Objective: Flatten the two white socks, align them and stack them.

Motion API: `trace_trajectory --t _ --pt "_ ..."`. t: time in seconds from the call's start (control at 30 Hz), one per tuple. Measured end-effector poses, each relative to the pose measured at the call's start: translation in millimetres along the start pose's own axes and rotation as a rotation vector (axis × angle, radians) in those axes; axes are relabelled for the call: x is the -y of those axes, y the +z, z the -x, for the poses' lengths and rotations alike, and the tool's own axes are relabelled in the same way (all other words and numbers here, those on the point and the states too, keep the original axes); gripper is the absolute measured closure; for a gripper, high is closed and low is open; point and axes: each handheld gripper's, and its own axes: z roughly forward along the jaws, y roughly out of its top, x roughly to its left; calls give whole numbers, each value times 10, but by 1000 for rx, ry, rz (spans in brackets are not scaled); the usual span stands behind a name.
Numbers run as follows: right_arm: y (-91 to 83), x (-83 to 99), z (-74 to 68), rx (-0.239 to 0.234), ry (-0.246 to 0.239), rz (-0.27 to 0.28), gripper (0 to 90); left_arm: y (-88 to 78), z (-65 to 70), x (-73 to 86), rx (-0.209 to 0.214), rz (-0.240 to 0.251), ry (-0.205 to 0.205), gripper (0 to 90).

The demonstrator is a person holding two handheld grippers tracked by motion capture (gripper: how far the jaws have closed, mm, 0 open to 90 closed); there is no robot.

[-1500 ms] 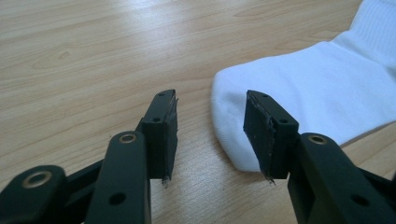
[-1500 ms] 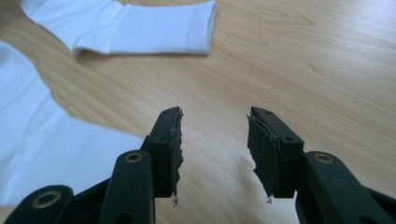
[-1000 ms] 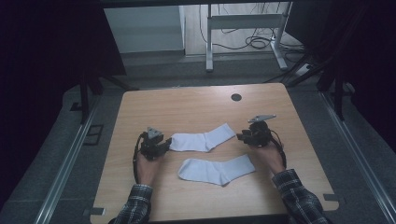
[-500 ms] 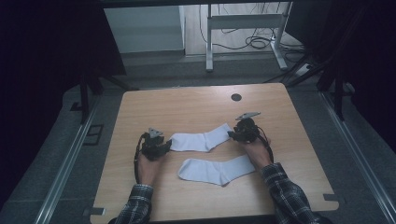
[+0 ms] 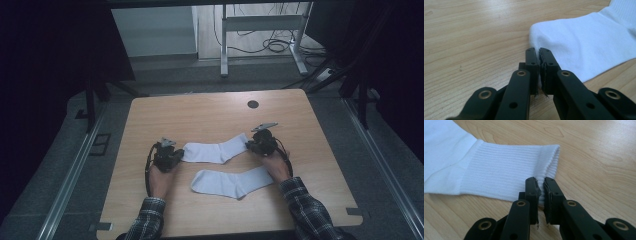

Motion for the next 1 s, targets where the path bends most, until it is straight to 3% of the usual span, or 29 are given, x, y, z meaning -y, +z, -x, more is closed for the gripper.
trace_trajectory --t 0.17,0.57,1.0 --pt "-88 9 4 -1 -3 20 825 -78 43 -45 11 32 6 865" --pt "-471 42 20 -25 -7 65 824 -275 183 -63 50 51 44 862" --pt "-830 258 -26 -56 -21 80 823 -522 436 36 87 75 101 863"
